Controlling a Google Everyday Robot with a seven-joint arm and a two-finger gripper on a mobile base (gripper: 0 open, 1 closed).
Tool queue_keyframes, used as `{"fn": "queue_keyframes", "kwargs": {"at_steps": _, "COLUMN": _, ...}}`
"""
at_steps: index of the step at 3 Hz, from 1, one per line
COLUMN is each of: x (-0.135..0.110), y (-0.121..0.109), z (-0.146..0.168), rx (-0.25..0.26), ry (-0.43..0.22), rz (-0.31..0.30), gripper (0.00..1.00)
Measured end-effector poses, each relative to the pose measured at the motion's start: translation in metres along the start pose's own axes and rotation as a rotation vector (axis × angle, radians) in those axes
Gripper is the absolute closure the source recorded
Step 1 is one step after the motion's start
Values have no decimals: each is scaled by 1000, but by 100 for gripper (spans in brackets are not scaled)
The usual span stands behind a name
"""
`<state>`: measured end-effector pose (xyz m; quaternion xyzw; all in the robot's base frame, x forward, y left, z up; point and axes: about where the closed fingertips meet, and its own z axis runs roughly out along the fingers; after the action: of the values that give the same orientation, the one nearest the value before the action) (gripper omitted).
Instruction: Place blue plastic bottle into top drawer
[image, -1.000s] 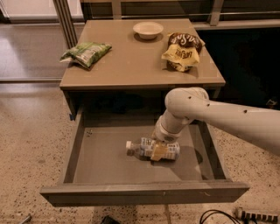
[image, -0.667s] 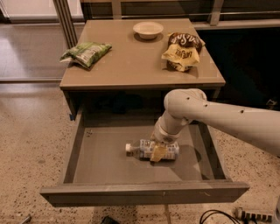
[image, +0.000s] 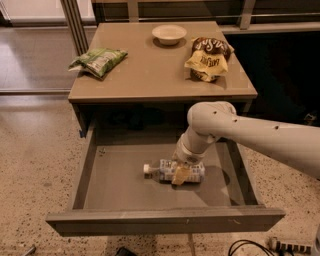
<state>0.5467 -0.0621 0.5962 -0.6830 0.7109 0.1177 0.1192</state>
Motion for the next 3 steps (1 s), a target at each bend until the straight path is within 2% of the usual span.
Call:
{"fn": "queue_keyframes", "kwargs": {"at_steps": 2, "x": 0, "y": 0, "z": 0, "rx": 0, "ry": 0, "rz": 0, "gripper": 5}}
{"fn": "queue_keyframes", "kwargs": {"at_steps": 3, "x": 0, "y": 0, "z": 0, "rx": 0, "ry": 0, "rz": 0, "gripper": 0}}
